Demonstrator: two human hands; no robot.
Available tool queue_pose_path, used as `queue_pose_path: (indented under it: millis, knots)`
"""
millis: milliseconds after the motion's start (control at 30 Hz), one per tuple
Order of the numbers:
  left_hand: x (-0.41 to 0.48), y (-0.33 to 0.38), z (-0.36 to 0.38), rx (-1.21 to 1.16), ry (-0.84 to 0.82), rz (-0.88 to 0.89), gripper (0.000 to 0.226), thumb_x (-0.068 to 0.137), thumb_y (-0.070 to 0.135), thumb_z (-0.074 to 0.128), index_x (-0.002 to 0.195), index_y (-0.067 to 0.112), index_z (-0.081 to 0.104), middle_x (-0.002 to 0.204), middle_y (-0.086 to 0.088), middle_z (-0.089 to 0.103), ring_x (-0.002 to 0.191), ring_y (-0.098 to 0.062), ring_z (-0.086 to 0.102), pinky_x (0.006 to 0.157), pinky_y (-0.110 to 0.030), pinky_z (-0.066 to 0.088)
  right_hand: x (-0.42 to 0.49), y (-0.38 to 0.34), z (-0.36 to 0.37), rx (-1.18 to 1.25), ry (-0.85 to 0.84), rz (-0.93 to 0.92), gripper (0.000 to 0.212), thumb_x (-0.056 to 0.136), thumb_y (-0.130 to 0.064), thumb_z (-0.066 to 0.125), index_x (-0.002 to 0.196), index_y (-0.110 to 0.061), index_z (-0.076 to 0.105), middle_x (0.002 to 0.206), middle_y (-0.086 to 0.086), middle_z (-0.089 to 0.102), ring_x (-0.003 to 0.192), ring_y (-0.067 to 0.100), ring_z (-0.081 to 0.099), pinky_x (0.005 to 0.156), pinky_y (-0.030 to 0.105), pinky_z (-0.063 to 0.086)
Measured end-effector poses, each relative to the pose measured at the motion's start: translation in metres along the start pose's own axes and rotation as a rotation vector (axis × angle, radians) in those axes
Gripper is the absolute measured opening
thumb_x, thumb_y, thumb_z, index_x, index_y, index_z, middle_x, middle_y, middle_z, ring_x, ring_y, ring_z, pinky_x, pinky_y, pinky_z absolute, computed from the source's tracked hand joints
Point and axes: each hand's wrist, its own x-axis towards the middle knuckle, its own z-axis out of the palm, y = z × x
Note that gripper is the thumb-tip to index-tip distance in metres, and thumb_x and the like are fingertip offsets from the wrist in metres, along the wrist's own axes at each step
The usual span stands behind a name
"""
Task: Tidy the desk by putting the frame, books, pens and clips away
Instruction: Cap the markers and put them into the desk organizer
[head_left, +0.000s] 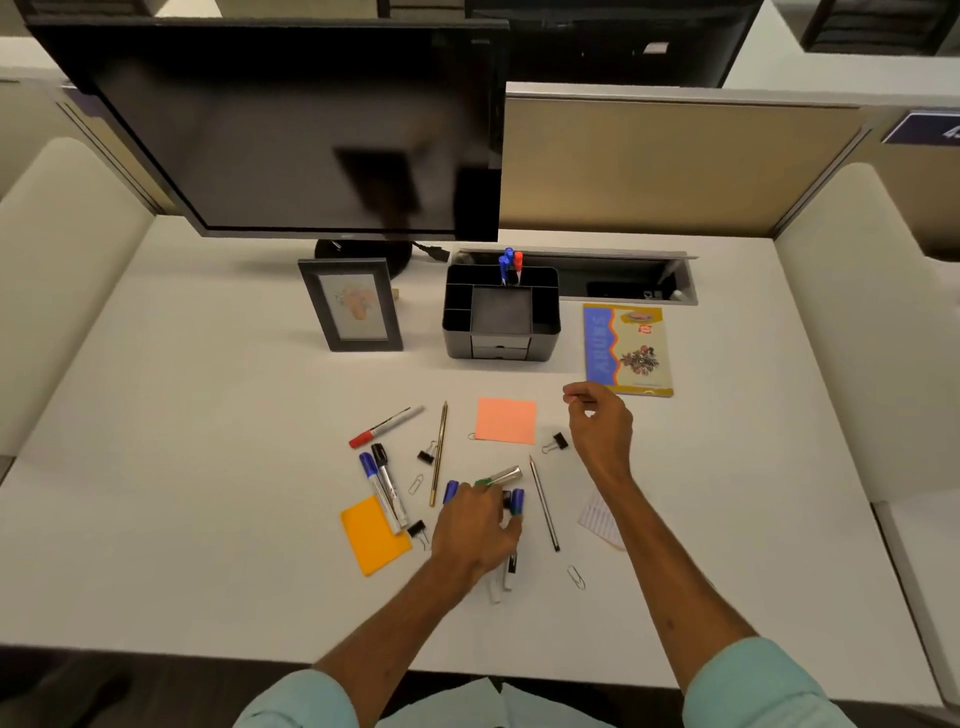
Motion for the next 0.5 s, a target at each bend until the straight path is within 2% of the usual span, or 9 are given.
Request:
queue_pose_path:
  millis: [167, 333, 500]
  knots:
    - [-0.008, 0.007, 0.007, 0.020, 0.023, -0.058, 0.033, 0.094, 0.052, 0.061, 0.097, 0.020, 0.064, 0.092, 0.003, 0.069, 0.087, -0.016, 0.064, 0.074, -0.038, 0.061, -0.017, 0.016, -0.011, -0.018, -0.045, 0.006, 0.020, 0.099, -0.002, 0.061, 0.110, -0.010, 0.076, 0.111, 0.003, 0.078, 0.104, 0.019, 0.073, 0.097, 0.034, 0.060]
    - [-0.010, 0.019, 0.010, 0.062, 0.027, -0.100, 0.032, 0.093, 0.055, 0.064, 0.093, 0.022, 0.064, 0.089, 0.004, 0.069, 0.084, -0.014, 0.064, 0.075, -0.038, 0.061, -0.033, 0.027, -0.016, -0.055, -0.119, 0.015, 0.019, 0.100, -0.003, 0.062, 0.112, -0.009, 0.075, 0.113, 0.005, 0.078, 0.104, 0.018, 0.072, 0.099, 0.035, 0.060]
    - [-0.012, 0.025, 0.014, 0.066, -0.017, -0.131, 0.027, 0.096, 0.050, 0.062, 0.099, 0.024, 0.065, 0.091, 0.005, 0.069, 0.086, -0.013, 0.065, 0.077, -0.036, 0.062, -0.038, 0.027, -0.022, -0.069, -0.154, 0.038, 0.019, 0.101, -0.004, 0.062, 0.107, -0.013, 0.077, 0.109, 0.001, 0.078, 0.102, 0.014, 0.072, 0.098, 0.033, 0.059]
